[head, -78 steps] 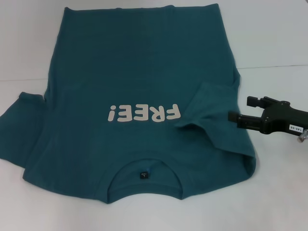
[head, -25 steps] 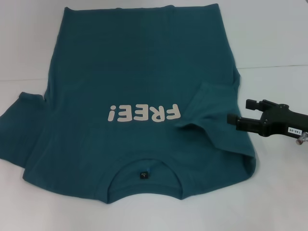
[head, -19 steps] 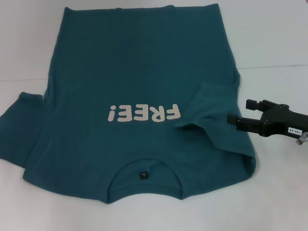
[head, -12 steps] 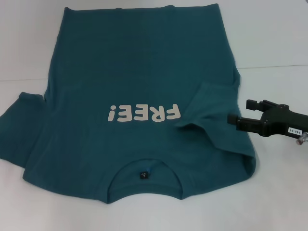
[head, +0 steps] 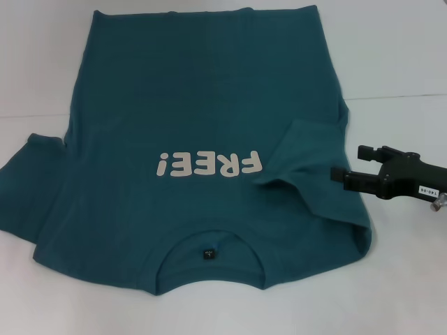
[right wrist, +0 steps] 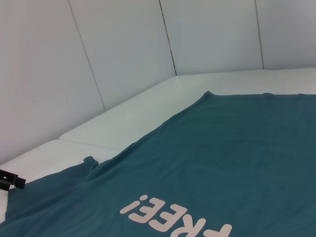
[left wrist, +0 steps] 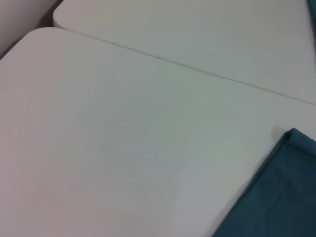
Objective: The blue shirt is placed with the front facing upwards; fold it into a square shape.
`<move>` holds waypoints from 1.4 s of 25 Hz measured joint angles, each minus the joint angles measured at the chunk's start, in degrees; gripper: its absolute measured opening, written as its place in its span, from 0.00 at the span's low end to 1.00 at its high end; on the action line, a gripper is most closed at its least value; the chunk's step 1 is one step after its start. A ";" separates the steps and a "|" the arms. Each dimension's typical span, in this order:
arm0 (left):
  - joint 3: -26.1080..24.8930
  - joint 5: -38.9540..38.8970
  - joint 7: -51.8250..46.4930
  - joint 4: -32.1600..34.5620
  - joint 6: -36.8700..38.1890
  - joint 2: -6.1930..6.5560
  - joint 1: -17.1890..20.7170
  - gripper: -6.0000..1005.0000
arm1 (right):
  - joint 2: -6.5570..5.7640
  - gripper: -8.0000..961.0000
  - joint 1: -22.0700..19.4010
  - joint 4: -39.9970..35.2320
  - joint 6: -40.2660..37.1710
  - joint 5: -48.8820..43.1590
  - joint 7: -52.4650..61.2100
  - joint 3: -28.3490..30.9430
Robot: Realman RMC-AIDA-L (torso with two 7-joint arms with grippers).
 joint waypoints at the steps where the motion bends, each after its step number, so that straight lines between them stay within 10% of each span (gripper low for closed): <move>1: 0.00 -0.06 0.00 -0.02 0.00 0.00 0.00 0.74 | 0.00 0.98 -0.05 0.03 -0.01 0.00 0.00 0.00; 35: 0.18 0.22 0.66 -0.17 -0.63 0.00 -0.26 0.74 | 0.00 0.98 -0.25 0.17 -0.22 0.00 0.24 0.00</move>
